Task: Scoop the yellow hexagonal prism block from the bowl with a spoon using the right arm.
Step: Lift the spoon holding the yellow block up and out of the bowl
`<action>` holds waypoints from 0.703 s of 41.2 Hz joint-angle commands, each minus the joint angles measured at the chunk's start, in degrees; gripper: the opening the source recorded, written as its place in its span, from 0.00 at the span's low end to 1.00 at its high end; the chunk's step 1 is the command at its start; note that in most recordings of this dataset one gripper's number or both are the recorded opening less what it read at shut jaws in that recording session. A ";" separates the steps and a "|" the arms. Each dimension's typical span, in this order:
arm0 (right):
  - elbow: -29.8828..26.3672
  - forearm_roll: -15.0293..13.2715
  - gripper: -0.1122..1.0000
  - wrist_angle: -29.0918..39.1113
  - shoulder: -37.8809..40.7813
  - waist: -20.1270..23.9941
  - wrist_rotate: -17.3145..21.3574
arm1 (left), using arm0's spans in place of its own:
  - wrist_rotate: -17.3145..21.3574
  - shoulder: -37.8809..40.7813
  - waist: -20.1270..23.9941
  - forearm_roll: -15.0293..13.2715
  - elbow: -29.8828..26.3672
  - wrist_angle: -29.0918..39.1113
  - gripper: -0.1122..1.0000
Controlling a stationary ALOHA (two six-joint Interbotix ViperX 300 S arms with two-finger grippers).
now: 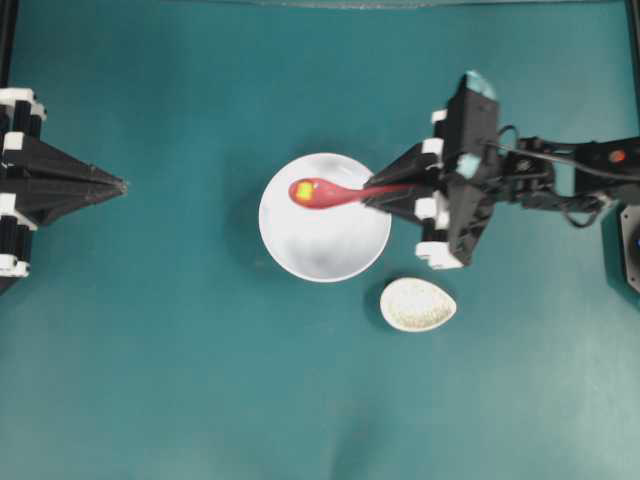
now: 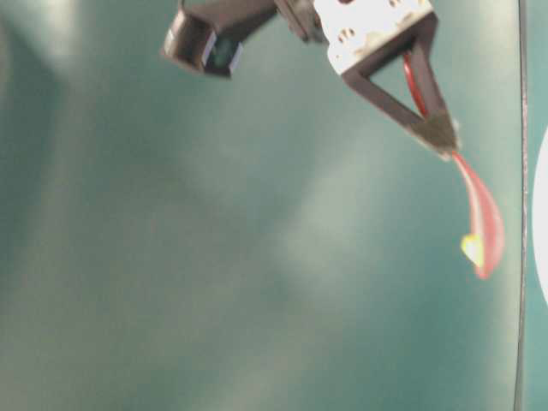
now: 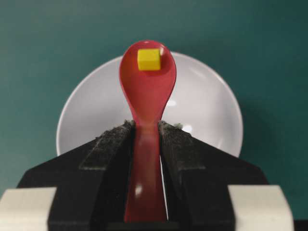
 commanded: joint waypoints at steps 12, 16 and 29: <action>3.34 -0.09 0.31 -0.88 -10.63 0.09 -5.62 | -0.79 0.53 0.09 0.18 -1.05 -1.41 0.10; 4.04 -0.09 0.31 -0.97 -12.74 0.09 -7.12 | -0.79 0.70 0.09 0.18 -1.05 -0.97 0.10; 4.04 -0.09 0.31 -0.09 -15.03 0.09 -8.17 | -0.35 0.88 0.09 0.18 -0.97 0.09 0.10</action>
